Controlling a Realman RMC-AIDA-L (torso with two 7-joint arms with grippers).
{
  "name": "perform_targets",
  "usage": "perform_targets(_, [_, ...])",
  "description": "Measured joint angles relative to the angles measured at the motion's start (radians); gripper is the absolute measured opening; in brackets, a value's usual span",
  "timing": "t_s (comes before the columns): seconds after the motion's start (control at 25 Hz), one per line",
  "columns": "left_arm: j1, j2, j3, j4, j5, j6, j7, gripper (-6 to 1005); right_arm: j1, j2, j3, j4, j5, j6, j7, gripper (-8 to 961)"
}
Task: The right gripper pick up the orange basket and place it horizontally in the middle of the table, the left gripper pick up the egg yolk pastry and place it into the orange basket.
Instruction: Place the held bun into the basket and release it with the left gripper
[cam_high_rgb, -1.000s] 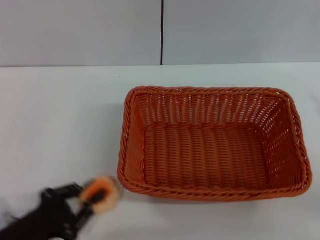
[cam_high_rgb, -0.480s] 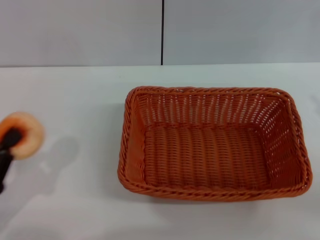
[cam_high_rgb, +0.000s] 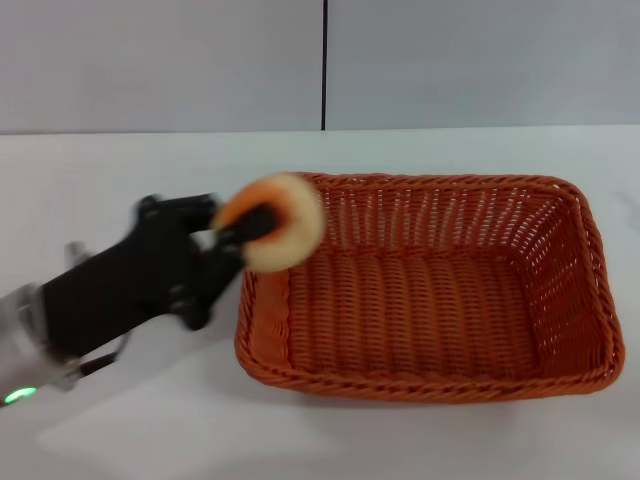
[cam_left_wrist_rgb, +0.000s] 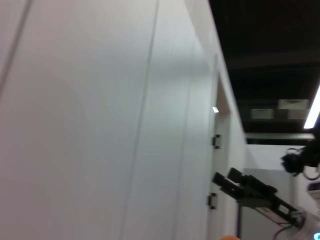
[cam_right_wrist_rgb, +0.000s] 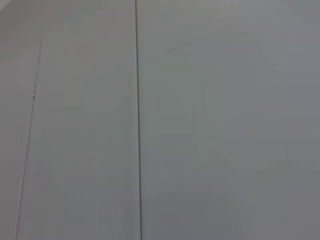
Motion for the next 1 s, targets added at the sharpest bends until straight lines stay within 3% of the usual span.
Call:
perform_targets(0.12, [-0.064, -0.002, 0.033, -0.054, 0.0, -0.062, 0.006, 71, 0.0, 0.0, 0.001, 0.016, 0.005, 0.009, 0.0, 640])
perform_targets(0.16, [-0.121, -0.004, 0.055, -0.106, 0.001, -0.139, 0.012, 71, 0.0, 0.0, 0.001, 0.029, 0.01, 0.013, -0.002, 640])
perform_targets(0.36, [-0.186, -0.006, 0.066, -0.171, 0.006, -0.238, 0.039, 67, 0.002, -0.002, 0.002, 0.052, 0.013, 0.019, -0.003, 640])
perform_targets(0.44, [-0.197, -0.004, 0.067, -0.178, 0.017, -0.262, 0.042, 62, 0.002, -0.002, 0.002, 0.054, 0.013, 0.021, -0.003, 640])
perform_targets(0.72, [-0.189, -0.002, 0.064, -0.177, 0.026, -0.269, 0.04, 199, 0.011, -0.002, 0.002, 0.074, 0.014, 0.025, -0.018, 640])
perform_targets(1.0, [-0.14, 0.004, 0.065, -0.166, 0.026, -0.264, 0.041, 341, 0.028, -0.001, 0.0, 0.083, 0.014, 0.025, -0.018, 640])
